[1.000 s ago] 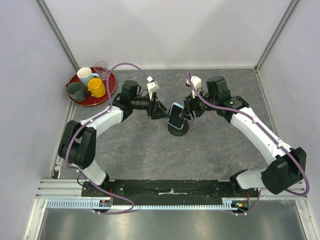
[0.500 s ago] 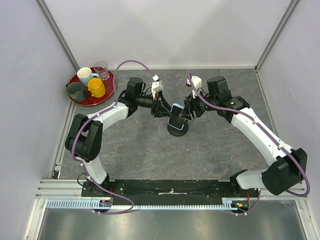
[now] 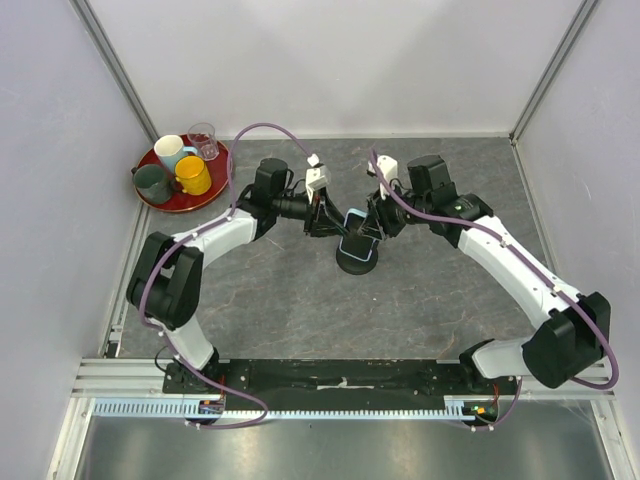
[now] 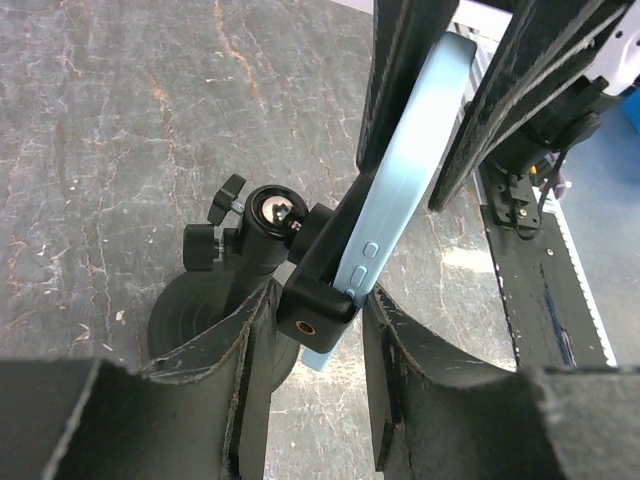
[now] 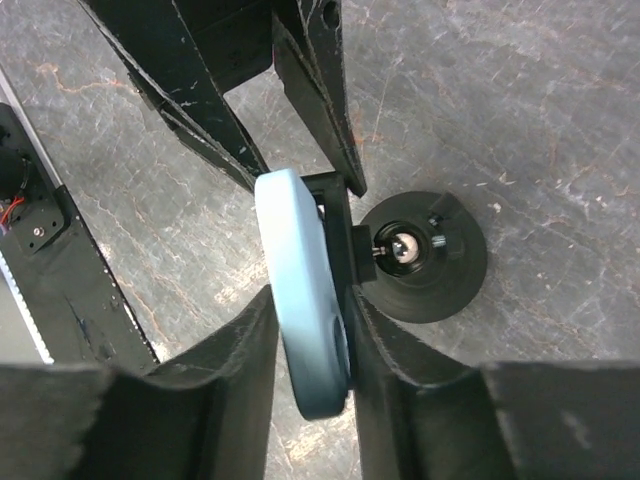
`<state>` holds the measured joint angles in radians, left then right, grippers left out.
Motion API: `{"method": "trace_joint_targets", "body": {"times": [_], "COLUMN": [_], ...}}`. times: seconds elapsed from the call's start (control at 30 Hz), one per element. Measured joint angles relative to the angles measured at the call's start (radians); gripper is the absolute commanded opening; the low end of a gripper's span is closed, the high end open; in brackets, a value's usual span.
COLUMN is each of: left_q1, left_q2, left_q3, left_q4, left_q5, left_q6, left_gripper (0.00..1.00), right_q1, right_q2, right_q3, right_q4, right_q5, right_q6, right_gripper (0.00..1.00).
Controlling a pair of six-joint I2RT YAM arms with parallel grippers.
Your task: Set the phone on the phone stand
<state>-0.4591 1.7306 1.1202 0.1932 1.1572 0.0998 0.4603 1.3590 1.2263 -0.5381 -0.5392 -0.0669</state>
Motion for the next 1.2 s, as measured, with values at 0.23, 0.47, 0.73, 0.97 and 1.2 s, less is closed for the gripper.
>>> {"method": "trace_joint_targets", "body": {"times": [0.23,0.47,0.73,0.97,1.2], "left_q1": [-0.023,-0.069,-0.082,-0.056,-0.029], "left_q2": [-0.048,-0.127,-0.14,-0.241,-0.516], "left_q3": [-0.005,-0.063,-0.039,-0.042,-0.069], "left_q4": [-0.055,-0.041,-0.098,-0.235,-0.242], "left_q5": [-0.136,-0.314,-0.396,-0.488,-0.678], "left_q6": [0.026,0.027,0.026,-0.016,-0.068], "left_gripper": [0.02,0.02,0.61,0.9,0.9], "right_q1": [0.024,0.038,0.04,0.04,0.025], "right_q2": [-0.004,-0.079,-0.077,-0.04,0.069], "right_q3": [-0.045,-0.146,-0.155,-0.129,-0.002], "right_q4": [0.074,0.182,0.215,0.213,0.145], "right_q5": [0.048,0.107,0.124,0.084,0.061], "right_q6": [-0.029,0.005,0.024,-0.012,-0.065], "right_gripper": [0.0,0.0,0.0,0.0,0.0]}}
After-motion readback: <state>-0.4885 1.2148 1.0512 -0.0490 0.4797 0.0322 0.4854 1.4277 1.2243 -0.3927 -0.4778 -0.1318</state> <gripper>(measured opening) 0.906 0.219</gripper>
